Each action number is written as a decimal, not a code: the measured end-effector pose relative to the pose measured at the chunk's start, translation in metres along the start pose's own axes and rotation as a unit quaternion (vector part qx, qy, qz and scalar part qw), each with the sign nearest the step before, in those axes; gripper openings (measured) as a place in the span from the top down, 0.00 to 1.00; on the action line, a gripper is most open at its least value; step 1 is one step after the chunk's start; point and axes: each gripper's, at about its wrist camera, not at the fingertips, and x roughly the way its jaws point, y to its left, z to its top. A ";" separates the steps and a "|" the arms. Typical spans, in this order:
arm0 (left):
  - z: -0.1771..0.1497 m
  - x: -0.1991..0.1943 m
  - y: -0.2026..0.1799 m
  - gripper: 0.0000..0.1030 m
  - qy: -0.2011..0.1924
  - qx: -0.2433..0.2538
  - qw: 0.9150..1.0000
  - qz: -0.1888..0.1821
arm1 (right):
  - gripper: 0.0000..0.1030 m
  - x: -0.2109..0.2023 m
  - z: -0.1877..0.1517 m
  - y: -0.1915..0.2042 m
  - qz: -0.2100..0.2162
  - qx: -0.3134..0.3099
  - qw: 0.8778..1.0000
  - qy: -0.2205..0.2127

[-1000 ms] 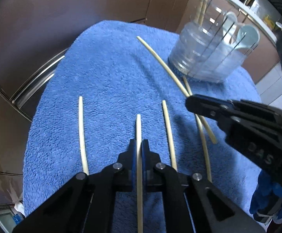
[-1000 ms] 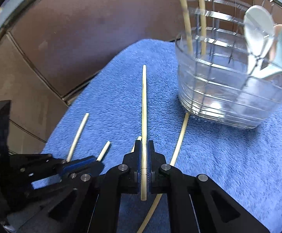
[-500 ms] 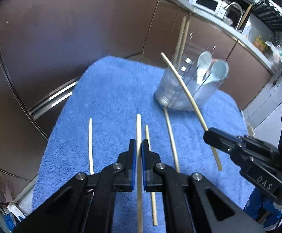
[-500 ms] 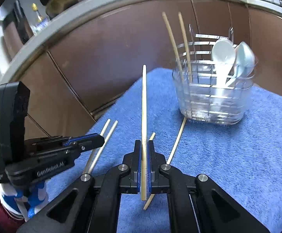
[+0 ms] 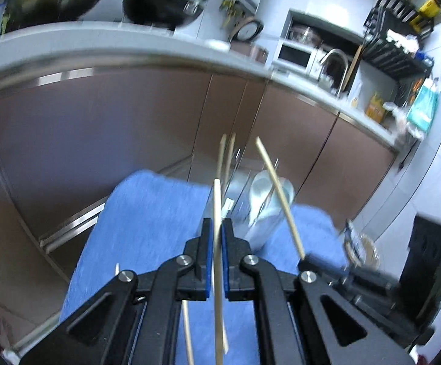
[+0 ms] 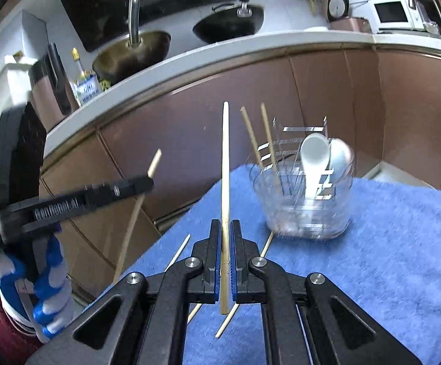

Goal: Organize utensils
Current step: 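Lift both chopsticks and lower them into the clear holder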

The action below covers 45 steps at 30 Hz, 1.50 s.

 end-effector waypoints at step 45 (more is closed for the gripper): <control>0.060 0.142 -0.021 0.95 -0.285 -0.002 0.956 0.072 | 0.95 0.076 0.074 -0.070 0.018 -0.035 0.988 -0.146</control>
